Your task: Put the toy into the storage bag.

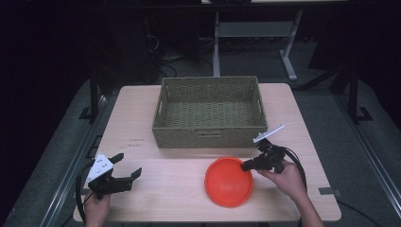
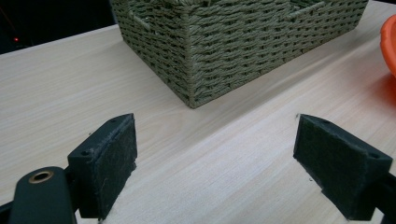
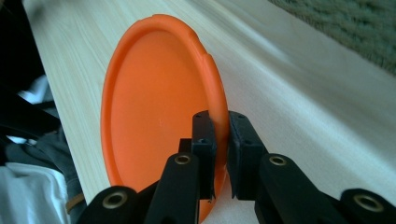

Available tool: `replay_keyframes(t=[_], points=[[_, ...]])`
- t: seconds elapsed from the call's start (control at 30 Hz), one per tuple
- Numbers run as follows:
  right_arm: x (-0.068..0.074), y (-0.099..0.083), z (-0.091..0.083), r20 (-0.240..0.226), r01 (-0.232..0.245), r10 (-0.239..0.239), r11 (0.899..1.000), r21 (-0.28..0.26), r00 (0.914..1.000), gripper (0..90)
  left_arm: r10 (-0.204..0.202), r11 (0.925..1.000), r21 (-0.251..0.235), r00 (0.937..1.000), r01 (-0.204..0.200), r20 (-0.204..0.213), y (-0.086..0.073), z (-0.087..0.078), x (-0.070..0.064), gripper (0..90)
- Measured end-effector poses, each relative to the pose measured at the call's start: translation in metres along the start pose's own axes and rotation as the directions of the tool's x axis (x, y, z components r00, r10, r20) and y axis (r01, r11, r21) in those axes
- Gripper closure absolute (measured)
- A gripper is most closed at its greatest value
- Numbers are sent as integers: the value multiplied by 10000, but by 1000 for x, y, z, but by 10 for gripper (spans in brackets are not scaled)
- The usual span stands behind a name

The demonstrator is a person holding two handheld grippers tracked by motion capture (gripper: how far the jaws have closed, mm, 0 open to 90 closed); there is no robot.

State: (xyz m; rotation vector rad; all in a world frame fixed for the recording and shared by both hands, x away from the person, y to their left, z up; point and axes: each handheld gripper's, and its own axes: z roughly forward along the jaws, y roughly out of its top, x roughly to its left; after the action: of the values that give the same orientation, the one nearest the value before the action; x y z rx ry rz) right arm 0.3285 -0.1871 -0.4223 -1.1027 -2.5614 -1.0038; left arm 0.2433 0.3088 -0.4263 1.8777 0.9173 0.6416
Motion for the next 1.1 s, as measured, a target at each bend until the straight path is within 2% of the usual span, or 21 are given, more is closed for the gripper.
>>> replay_keyframes(t=[0.03, 0.1, 0.23, 0.53, 0.6, 0.83, 1.1], points=[[2, 3, -1, 41, 114, -114, 9999, 38, 9999, 821, 37, 10000, -3, 10000, -37, -34, 0, 0, 0, 128], [7, 7, -6, -180, 157, -160, 9998, -134, 9997, 821, 63, 10000, -4, 10000, -63, -77, 0, -1, 0, 128], [13, 14, -19, 49, 430, -429, 9980, -468, 9991, 822, 44, 10000, -5, 9999, -44, -105, 0, -2, 1, 128], [19, 24, -48, 380, 423, -393, 9958, -815, 9985, 823, -53, 10000, -6, 9998, 52, -186, 0, -1, 3, 129], [19, 26, -53, 321, 442, -416, 9953, -860, 9986, 822, -118, 9999, -50, 9999, 118, -73, 0, -1, 3, 129], [22, 39, -72, 430, 435, -388, 9922, -1165, 9983, 822, -1, 10000, -33, 10000, 1, -32, 0, -1, 1, 128], [30, 58, -84, 622, 689, -624, 9918, -1075, 9961, 823, -17, 10000, -30, 10000, 16, -51, 0, -1, 1, 129]])
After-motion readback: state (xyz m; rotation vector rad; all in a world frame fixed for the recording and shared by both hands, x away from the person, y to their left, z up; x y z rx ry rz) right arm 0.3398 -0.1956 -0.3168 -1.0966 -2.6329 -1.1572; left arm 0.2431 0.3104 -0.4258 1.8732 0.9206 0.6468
